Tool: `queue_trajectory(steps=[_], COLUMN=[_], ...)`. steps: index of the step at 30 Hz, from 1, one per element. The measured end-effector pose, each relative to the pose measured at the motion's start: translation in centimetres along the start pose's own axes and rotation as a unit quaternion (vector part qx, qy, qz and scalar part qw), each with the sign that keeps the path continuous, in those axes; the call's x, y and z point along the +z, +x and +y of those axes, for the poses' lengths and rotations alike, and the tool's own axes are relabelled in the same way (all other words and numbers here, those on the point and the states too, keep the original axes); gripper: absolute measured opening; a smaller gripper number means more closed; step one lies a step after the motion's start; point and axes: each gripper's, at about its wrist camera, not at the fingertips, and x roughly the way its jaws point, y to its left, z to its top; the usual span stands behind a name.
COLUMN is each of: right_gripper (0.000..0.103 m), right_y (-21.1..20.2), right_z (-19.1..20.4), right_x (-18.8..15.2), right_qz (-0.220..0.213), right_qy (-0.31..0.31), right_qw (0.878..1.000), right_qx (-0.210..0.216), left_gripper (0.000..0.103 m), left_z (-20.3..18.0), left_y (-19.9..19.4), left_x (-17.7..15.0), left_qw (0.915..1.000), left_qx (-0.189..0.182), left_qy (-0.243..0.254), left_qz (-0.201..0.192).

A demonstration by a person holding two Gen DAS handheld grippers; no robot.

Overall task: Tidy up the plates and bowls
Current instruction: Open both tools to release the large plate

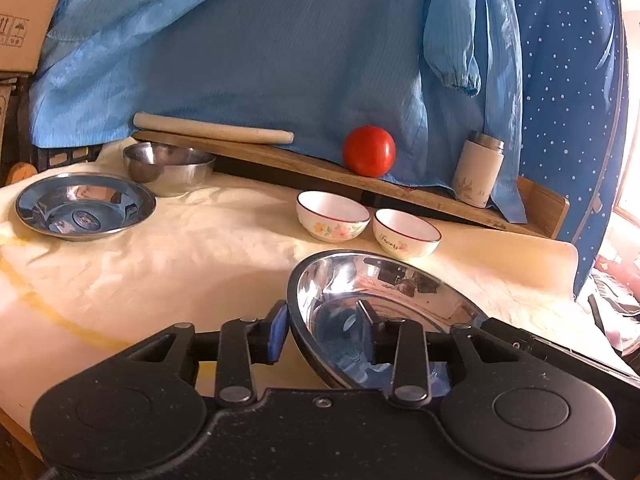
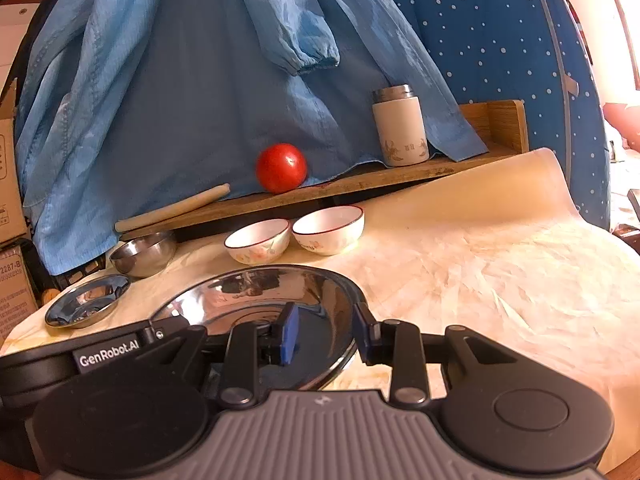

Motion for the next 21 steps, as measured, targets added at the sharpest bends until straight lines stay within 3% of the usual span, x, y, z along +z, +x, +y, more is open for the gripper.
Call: queue_trajectory(steps=[6, 8, 12, 16, 21], right_gripper=[0.039, 0.051, 0.065, 0.092, 0.102], right_y=[-0.1, -0.2, -0.3, -0.4, -0.4], right_z=[0.0, 0.0, 0.0, 0.1, 0.3], right_x=[0.1, 0.1, 0.1, 0.1, 0.2], right_qz=[-0.004, -0.007, -0.011, -0.021, -0.031], right_qy=[0.001, 0.002, 0.003, 0.005, 0.006], right_qw=[1.0, 1.0, 1.0, 1.0, 0.999], right_qx=[-0.001, -0.003, -0.004, -0.006, -0.007], left_gripper=[0.067, 0.07, 0.081, 0.093, 0.102], left_z=[0.5, 0.7, 1.3, 1.8, 3.0], left_y=[-0.4, -0.5, -0.5, -0.6, -1.1], left_x=[0.3, 0.4, 0.6, 0.9, 1.3], left_qw=[0.9997, 0.9996, 0.9992, 0.9986, 0.9974], left_qx=[-0.007, -0.006, -0.002, 0.004, 0.021], left_qy=[-0.019, -0.024, -0.038, -0.049, -0.06], left_qz=[-0.01, -0.013, -0.012, -0.018, -0.035])
